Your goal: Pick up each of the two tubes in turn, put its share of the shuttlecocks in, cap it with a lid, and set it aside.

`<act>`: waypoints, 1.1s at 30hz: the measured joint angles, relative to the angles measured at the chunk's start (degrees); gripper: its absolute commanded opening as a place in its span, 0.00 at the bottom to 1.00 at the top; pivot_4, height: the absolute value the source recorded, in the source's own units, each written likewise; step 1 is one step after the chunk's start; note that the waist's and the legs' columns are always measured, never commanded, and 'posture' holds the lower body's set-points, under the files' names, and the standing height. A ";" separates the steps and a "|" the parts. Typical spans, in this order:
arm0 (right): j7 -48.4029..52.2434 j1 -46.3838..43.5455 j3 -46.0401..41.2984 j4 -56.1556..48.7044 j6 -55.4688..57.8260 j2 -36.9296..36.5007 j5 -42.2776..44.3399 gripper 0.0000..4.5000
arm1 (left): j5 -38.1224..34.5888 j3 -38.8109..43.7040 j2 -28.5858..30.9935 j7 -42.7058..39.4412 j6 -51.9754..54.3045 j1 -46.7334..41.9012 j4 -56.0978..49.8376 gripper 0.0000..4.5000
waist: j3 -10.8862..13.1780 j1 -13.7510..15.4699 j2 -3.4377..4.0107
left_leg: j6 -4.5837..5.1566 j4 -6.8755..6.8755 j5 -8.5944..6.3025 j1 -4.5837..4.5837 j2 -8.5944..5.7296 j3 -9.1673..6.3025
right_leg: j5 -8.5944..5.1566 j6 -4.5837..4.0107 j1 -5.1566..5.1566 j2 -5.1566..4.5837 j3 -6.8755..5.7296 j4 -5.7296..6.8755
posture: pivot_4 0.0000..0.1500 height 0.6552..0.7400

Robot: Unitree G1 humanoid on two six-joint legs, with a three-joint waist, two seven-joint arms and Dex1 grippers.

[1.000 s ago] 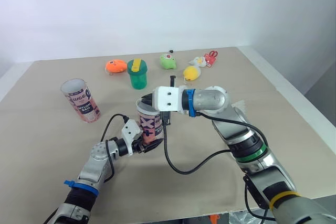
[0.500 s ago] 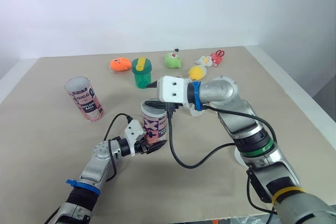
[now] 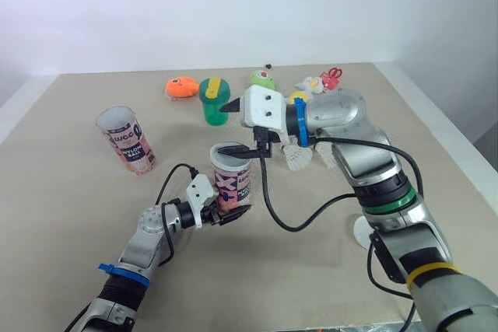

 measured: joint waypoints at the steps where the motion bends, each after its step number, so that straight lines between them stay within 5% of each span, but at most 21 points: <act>1: 0.26 -0.11 -0.02 -0.09 0.79 -0.11 0.83 0.73 | -0.02 0.02 -0.03 0.01 0.00 -0.03 -0.09 0.76 | 0.05 0.00 -0.07 | 0.05 0.03 0.03 -0.06 -0.04 -0.02 | 0.37 0.05 0.00 -0.03 0.00 0.00 | 1.00 1.00; 8: 1.31 -0.93 -0.84 -0.99 4.01 -1.09 4.98 0.01 | -0.14 0.06 -0.38 0.04 0.00 -0.02 -0.58 0.76 | 0.13 0.34 -0.07 | 0.05 0.00 0.03 -0.33 -0.19 -0.28 | 0.45 -0.04 -0.12 -0.02 -0.28 0.00 | 1.00 1.00; 20: 6.48 -0.59 0.80 -8.60 11.96 -4.55 12.65 0.01 | -0.13 0.08 -0.56 0.19 0.00 0.02 -0.72 0.76 | 0.23 0.49 -0.11 | 0.03 0.00 0.02 -0.40 -0.21 -0.60 | 0.41 -0.10 -0.09 -0.03 -0.53 -0.04 | 1.00 1.00; 33: 6.34 -0.06 5.08 -7.88 5.56 -7.74 7.92 0.01 | 0.07 -0.17 -0.56 0.53 0.16 0.32 -1.11 0.76 | 0.18 0.50 0.00 | 0.00 0.00 0.00 -0.41 -0.27 -0.68 | 0.37 -0.13 -0.02 -0.03 -0.58 -0.07 | 1.00 1.00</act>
